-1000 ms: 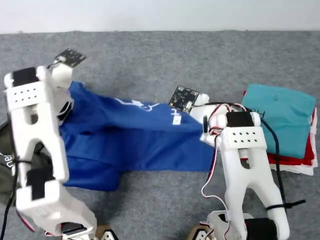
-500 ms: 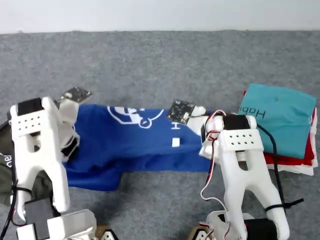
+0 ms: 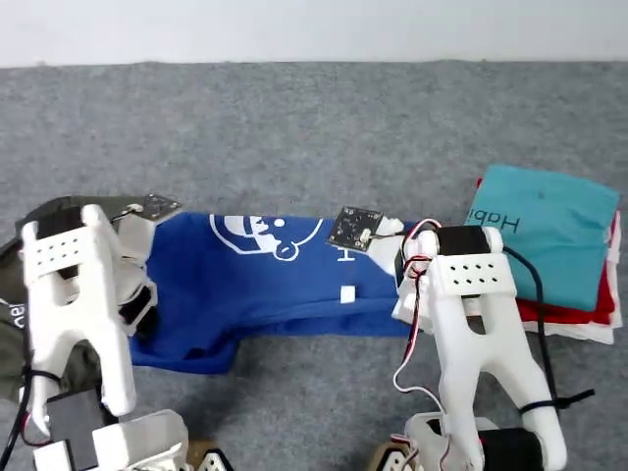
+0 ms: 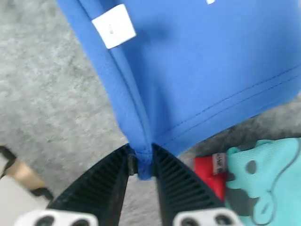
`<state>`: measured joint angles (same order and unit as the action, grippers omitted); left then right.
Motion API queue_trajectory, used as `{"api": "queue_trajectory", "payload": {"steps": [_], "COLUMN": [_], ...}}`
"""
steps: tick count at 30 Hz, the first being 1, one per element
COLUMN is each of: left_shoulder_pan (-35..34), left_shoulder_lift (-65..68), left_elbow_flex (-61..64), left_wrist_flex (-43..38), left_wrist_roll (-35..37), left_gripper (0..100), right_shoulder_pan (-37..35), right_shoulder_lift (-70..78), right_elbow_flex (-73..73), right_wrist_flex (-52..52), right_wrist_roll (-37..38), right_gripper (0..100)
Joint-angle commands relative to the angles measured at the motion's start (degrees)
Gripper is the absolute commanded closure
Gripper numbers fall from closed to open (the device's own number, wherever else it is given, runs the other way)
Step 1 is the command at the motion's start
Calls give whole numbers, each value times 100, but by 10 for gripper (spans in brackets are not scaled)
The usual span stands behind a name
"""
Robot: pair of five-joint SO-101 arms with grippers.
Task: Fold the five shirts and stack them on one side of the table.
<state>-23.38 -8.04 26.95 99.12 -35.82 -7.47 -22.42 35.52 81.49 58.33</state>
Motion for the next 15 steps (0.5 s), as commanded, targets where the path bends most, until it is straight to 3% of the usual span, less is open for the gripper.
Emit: {"api": "queue_trajectory", "payload": {"steps": [1, 8, 15], "left_shoulder_pan": [-422, -668, -651], "left_shoulder_lift": [-246, -246, -246], "left_elbow_flex": [-426, -1024, -980], "left_wrist_flex": [158, 158, 158], "left_wrist_roll": [-97, -70, -70], "left_gripper": [855, 838, 840], "right_shoulder_pan": [-4, 48, 4], "right_shoulder_lift": [-251, -716, -769], "right_elbow_flex": [-229, -844, -985], "right_wrist_flex": [541, 875, 277], "right_wrist_roll": [-62, -62, -193], "right_gripper": [790, 778, 779]}}
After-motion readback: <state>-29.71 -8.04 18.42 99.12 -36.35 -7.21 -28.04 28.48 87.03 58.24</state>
